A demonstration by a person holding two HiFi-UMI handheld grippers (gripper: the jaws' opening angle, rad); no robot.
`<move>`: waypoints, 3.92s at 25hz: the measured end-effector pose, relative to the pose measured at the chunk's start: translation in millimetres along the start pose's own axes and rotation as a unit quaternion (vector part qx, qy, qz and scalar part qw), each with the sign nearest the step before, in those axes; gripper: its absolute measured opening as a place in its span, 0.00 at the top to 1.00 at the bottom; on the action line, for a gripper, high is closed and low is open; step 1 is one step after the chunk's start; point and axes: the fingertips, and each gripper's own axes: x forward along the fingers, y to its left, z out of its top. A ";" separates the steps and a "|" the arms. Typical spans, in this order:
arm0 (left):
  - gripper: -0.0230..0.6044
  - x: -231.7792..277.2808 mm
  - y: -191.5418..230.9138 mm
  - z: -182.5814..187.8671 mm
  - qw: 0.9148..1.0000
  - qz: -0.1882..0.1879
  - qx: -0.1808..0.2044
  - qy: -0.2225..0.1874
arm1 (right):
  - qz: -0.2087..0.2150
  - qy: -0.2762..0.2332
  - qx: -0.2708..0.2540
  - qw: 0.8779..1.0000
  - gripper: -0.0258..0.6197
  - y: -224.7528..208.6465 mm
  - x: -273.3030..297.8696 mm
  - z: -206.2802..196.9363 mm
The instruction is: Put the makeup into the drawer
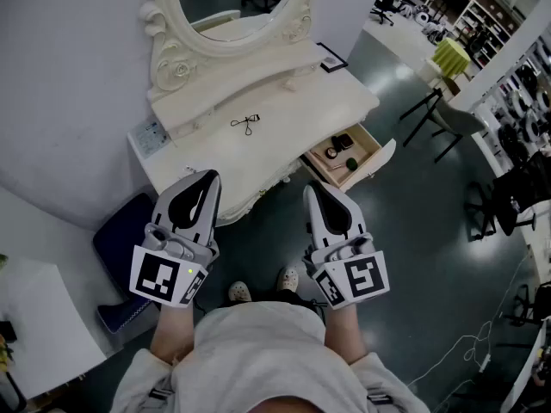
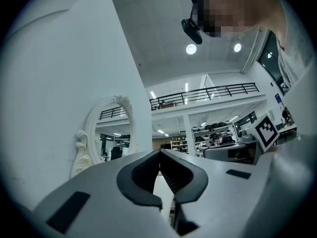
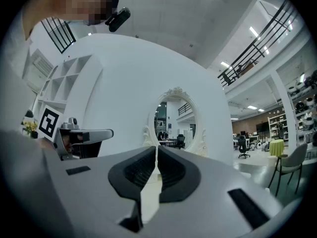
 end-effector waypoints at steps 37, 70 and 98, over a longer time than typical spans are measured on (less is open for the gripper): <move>0.94 103.0 19.6 -23.9 1.000 -0.016 -0.008 -0.017 | 0.010 -0.009 -0.005 1.000 0.92 -78.9 70.8 -10.2; 0.94 196.5 31.1 -51.7 0.994 0.096 0.037 0.028 | 0.172 0.034 0.037 0.984 0.92 -157.8 175.0 -58.4; 0.94 228.2 139.4 -131.4 0.995 0.043 0.014 0.094 | 0.212 0.249 0.044 0.944 0.92 -115.1 304.0 -216.3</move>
